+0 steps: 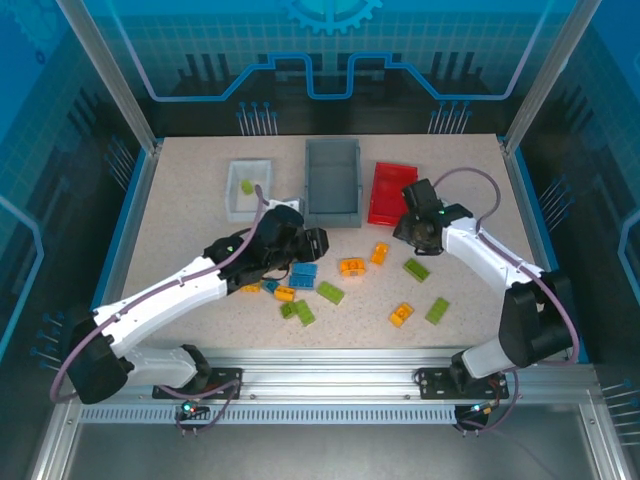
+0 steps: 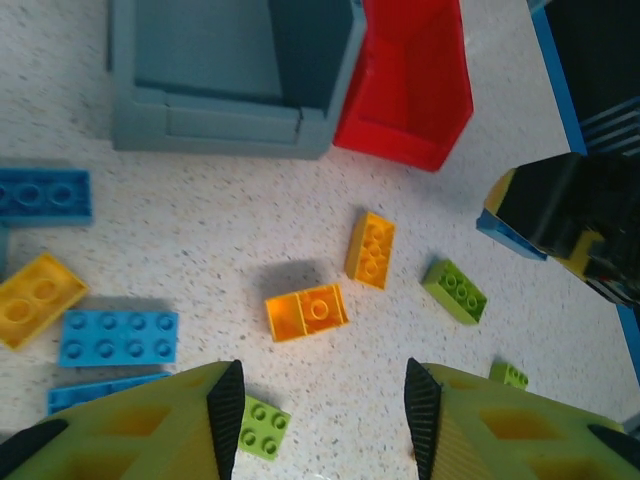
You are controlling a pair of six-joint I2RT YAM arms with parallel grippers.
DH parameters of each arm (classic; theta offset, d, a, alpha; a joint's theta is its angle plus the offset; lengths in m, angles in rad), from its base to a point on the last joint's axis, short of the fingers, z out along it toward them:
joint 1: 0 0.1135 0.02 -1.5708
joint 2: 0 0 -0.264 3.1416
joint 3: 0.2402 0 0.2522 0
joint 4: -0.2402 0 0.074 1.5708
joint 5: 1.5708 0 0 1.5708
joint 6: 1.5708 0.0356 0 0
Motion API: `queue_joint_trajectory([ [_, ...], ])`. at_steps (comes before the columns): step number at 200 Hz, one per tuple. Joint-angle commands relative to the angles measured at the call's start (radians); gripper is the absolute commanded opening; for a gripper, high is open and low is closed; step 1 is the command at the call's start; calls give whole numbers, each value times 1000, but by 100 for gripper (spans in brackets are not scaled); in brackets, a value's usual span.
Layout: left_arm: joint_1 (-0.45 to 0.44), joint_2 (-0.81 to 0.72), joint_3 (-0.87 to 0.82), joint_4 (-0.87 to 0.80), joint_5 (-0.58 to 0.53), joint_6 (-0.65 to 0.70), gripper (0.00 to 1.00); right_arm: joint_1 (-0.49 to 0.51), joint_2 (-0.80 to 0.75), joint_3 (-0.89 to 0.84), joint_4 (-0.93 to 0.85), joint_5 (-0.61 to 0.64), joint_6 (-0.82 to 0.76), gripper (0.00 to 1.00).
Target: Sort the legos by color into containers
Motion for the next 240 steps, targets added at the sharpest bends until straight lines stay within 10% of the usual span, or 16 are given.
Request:
queue_joint_trajectory([
  [1, 36, -15, 43, -28, 12, 27, 51, 17, 94, 126, -14, 63, -90, 53],
  [119, 44, 81, 159, 15, 76, 69, 51, -39, 621, 677, -190, 6, -143, 75],
  [185, 77, 11, 112, -244, -42, 39, 49, -14, 441, 599, -152, 14, -158, 70],
  [240, 429, -18, -97, -394, 44, 134, 47, 262, 22, 124, 305, -208, -323, 59],
])
